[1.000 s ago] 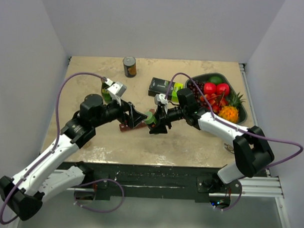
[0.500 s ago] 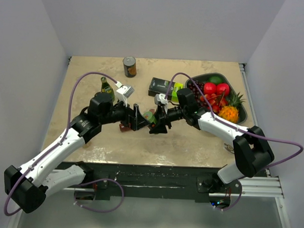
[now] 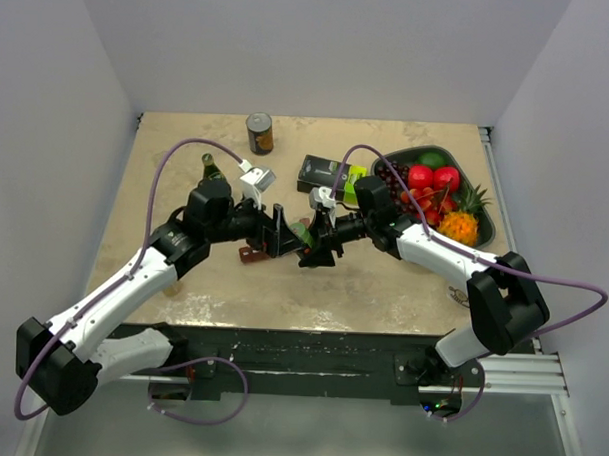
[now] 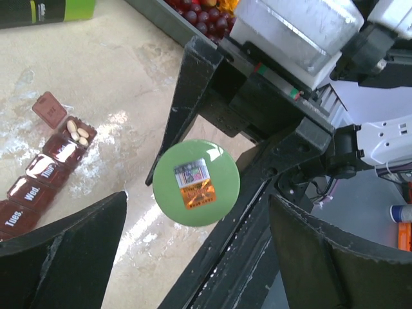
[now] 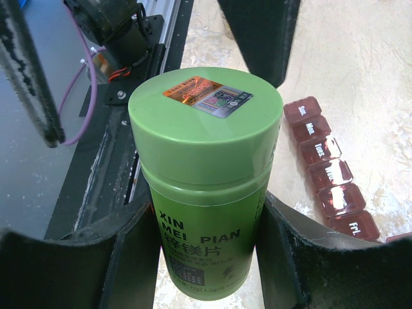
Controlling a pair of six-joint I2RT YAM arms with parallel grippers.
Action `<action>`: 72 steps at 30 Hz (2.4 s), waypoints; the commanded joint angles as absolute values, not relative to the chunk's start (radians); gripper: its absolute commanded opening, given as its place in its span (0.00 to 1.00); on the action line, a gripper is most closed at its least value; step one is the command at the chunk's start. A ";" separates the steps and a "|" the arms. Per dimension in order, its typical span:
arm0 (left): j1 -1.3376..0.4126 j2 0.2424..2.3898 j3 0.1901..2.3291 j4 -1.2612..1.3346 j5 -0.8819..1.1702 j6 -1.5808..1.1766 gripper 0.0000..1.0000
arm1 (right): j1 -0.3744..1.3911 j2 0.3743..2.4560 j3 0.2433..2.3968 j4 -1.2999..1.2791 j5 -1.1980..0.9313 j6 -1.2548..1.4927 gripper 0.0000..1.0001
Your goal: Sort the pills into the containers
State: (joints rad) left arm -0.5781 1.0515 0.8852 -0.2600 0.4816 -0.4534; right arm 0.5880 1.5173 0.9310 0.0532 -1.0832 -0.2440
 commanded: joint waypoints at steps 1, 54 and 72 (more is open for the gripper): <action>-0.586 1.087 0.959 -0.232 0.459 -0.453 0.91 | 0.586 1.499 0.976 0.075 -1.086 -0.253 0.00; -0.552 1.057 0.936 -0.364 0.591 -0.147 0.00 | 0.586 1.483 0.960 0.095 -1.115 -0.233 0.99; -0.327 1.031 0.864 -0.519 -0.326 -0.342 0.00 | 0.403 1.413 0.957 0.083 -0.985 -0.245 0.99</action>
State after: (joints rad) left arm -0.3893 1.0019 0.8631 -0.5274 0.0372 -0.2501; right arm 0.4427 1.4693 0.9333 0.0517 -1.0035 -0.2497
